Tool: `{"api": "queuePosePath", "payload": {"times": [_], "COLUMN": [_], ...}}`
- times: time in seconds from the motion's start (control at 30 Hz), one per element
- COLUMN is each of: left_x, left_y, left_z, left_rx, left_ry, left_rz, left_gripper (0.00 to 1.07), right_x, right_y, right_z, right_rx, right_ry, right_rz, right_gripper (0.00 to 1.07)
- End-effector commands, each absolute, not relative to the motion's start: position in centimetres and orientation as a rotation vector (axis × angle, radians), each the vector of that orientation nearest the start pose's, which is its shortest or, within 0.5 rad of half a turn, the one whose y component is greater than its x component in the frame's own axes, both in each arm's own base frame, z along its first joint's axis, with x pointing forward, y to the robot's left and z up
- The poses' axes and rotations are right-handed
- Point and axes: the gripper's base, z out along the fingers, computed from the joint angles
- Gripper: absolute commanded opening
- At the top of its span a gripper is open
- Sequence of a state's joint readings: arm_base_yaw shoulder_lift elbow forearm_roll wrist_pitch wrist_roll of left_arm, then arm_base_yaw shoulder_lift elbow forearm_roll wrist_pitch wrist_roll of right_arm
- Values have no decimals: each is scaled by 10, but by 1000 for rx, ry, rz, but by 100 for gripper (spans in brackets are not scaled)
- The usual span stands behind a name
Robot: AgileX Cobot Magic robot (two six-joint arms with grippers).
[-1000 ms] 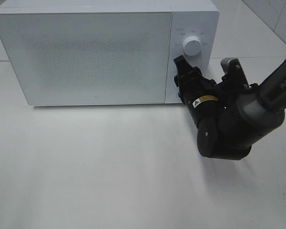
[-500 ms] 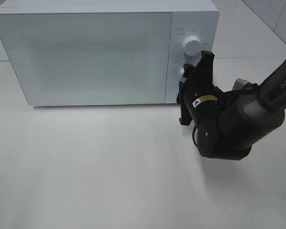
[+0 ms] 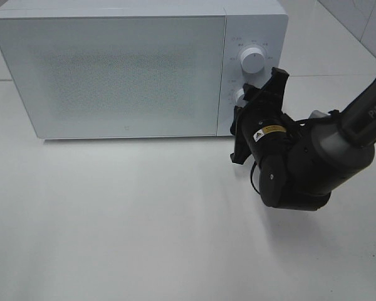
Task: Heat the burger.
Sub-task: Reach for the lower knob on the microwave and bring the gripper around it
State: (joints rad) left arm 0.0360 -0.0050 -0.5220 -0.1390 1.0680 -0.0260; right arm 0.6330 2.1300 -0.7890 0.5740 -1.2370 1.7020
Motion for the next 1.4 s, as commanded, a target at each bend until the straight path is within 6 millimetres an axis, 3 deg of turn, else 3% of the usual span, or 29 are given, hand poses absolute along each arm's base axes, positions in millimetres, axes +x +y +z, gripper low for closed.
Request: {"api": "queuePosePath", "payload": {"times": [0.03,0.53,0.63,0.7,0.8,0.87,0.97,1.03,1.4], "left_x": [-11,-11,-11,-11,-11,-11,-11,-11,-11], "left_y": [-11,-11,-11,-11,-11,-11,-11,-11,-11], "left_z": [281,281,281,281,281,281,281,281,281], "left_rx": [-53,-53,-53,-53,-53,-53,-53,-53,-53], "left_ry": [2007,2007,2007,2007,2007,2007,2007,2007,2007], "left_rz": [-154,-154,-154,-154,-154,-154,-154,-154,-154], "left_gripper": [98,98,98,98,98,98,98,98,98], "right_x": [321,322,322,323,323,322,322,322,306], "right_y": [187,178,175,171,171,170,170,171,162], "right_z": [130,128,128,128,128,127,127,127,130], "right_rx": [1204,1195,1200,1216,1219,1225,1228,1218,1127], "right_ry": [1091,1063,1052,1029,1026,1020,1019,1029,1130], "right_rz": [1662,1518,1481,1438,1433,1427,1425,1413,1317], "right_gripper": [3,12,17,26,29,41,44,51,62]}}
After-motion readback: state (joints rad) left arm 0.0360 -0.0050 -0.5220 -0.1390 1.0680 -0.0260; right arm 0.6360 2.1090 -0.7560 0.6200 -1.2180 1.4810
